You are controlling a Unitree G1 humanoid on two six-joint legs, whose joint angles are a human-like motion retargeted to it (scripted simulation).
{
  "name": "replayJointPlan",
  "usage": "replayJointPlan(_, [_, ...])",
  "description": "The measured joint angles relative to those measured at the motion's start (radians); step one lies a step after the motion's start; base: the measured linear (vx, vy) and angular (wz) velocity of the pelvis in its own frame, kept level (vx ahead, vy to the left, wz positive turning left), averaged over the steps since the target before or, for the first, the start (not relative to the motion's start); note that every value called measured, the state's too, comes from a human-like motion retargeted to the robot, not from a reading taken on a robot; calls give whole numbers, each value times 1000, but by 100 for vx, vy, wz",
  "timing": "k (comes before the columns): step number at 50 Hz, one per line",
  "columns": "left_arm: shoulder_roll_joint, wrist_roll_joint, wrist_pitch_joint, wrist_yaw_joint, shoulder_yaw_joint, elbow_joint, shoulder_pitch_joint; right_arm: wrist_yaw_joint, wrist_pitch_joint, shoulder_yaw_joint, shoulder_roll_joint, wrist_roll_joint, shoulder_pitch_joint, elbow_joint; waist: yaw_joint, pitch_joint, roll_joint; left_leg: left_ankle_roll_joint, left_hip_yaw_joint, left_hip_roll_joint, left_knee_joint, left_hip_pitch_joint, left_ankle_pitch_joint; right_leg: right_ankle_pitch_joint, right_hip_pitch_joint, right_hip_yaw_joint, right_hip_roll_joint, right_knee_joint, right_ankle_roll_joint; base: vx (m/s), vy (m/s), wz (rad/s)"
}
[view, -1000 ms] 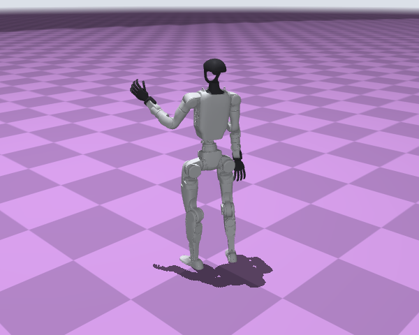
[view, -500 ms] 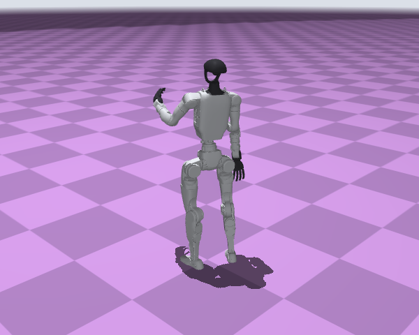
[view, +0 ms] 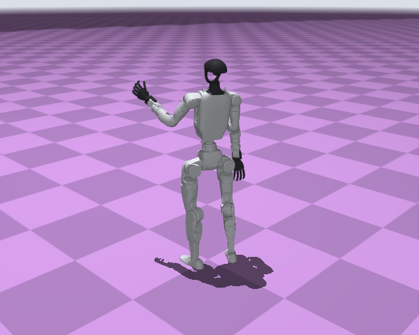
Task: Upper body actions
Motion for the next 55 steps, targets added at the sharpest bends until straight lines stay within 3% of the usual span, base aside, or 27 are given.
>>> replayJointPlan(5, [-43, -104, 68, -107, 11, 313, -89, 8, 3, -8, 1, 1, -2, 2, -7, -7, 0, 1, -15, -4, 1, -3, 2, 0, 5, -15, -4, -1, 1, 0, 1, 6])
replayJointPlan(8, [-64, -180, 55, -117, 25, 382, -104, 7, 4, -8, 3, -3, -4, -3, -19, -6, 3, 2, -17, -4, 1, -2, 2, 3, 6, -19, -4, -3, -1, 0, 0, 0])
replayJointPlan(15, [-50, -80, 30, -46, 23, 365, -80, 1, 2, -5, 2, 0, -5, 0, -7, 2, 1, 1, 9, -3, 1, 7, -1, 3, 7, 0, -1, -4, -2, -1, 0, -12])
replayJointPlan(27, [-54, -96, 35, -58, 29, 365, -68, -6, -1, -8, 0, 16, -7, -1, -9, 5, 3, 0, 15, 0, 1, 5, -1, 4, 1, 9, 1, -2, -3, 0, 0, 0])
replayJointPlan(30, [-58, -93, -3, -95, 35, 360, -49, -12, -3, -6, 1, 12, -7, -4, -11, 8, 3, 0, 17, 1, 0, 6, -1, 4, 0, 11, 3, -3, -3, 0, 0, 0])
replayJointPlan(33, [-66, -125, -91, -210, 51, 348, -7, -16, -4, -3, 1, 9, -14, -5, -17, 11, 5, -1, 18, 2, 0, 4, -1, 4, -5, 12, 3, -1, -4, 0, 0, 0])
replayJointPlan(40, [-157, -242, -154, -414, 101, 270, 179, -34, -2, 13, 0, -13, -23, -26, -29, 21, 20, -4, 38, 11, -4, 7, -4, 11, -27, 31, 8, 6, -3, -2, -1, -11])
replayJointPlan(47, [-318, -242, -182, -391, 102, 254, 416, -88, 1, 39, 5, -50, -20, -44, -36, 26, 32, -7, 66, 24, -7, 8, -9, 15, -50, 57, 14, 14, 0, -2, -4, -19])
replayJointPlan(51, [-406, -256, -182, -401, 87, 355, 495, -96, 16, 44, 7, -54, -17, -46, -39, 36, 33, -7, 66, 25, -7, 9, -10, 15, -46, 57, 15, 12, 1, -1, -3, 0])
replayJointPlan(55, [-419, -189, -165, -408, 75, 511, 530, -93, 18, 54, 7, -57, -15, -48, -41, 55, 27, -7, 57, 23, -5, 12, -7, 14, -36, 49, 11, 10, 2, -4, -7, 12])
